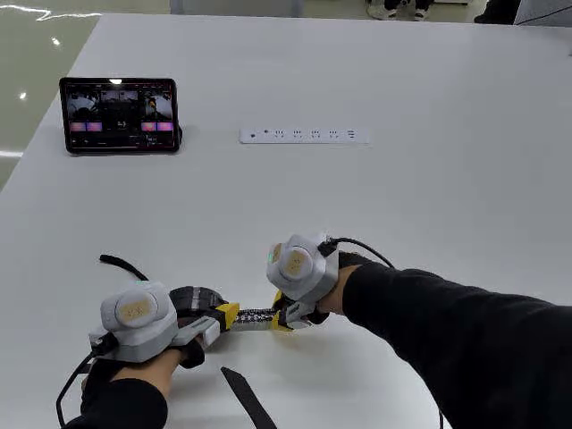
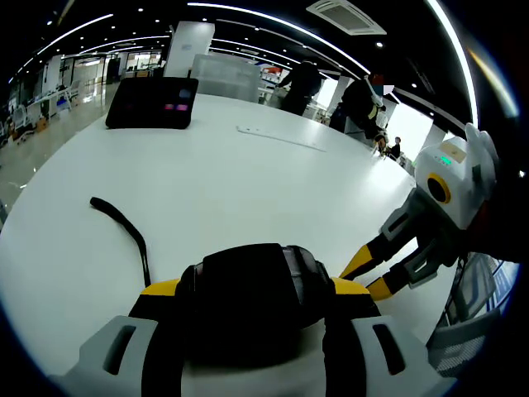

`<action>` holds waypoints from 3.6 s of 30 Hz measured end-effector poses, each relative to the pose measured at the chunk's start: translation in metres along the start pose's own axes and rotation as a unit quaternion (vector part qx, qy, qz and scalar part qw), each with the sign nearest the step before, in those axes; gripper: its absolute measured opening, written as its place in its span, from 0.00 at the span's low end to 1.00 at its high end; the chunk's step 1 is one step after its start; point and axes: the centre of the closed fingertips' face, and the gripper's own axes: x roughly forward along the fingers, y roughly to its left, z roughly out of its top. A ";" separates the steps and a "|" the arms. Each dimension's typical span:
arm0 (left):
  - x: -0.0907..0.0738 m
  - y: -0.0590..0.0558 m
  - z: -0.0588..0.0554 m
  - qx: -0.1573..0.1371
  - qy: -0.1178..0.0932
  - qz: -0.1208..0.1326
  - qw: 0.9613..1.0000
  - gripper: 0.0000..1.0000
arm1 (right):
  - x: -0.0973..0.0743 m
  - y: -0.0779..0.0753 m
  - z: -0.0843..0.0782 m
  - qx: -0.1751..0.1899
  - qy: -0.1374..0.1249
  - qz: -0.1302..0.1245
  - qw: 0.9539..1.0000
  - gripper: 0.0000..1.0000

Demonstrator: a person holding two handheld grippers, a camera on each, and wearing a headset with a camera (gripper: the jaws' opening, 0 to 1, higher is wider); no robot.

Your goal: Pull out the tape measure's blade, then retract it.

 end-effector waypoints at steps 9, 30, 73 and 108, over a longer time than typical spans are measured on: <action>0.000 0.000 0.000 0.000 0.000 0.000 1.000 0.63 | 0.002 0.000 0.003 -0.002 -0.009 0.000 1.000 0.10; 0.000 0.000 0.000 -0.004 0.000 -0.002 1.000 0.63 | 0.005 0.001 0.009 0.005 -0.013 0.002 1.000 0.10; -0.001 0.000 0.001 -0.006 0.001 -0.007 1.000 0.63 | 0.013 0.004 0.023 0.006 -0.025 0.002 1.000 0.10; -0.001 0.000 0.001 -0.009 0.003 -0.009 1.000 0.63 | 0.021 0.005 0.037 0.016 -0.041 0.008 0.999 0.10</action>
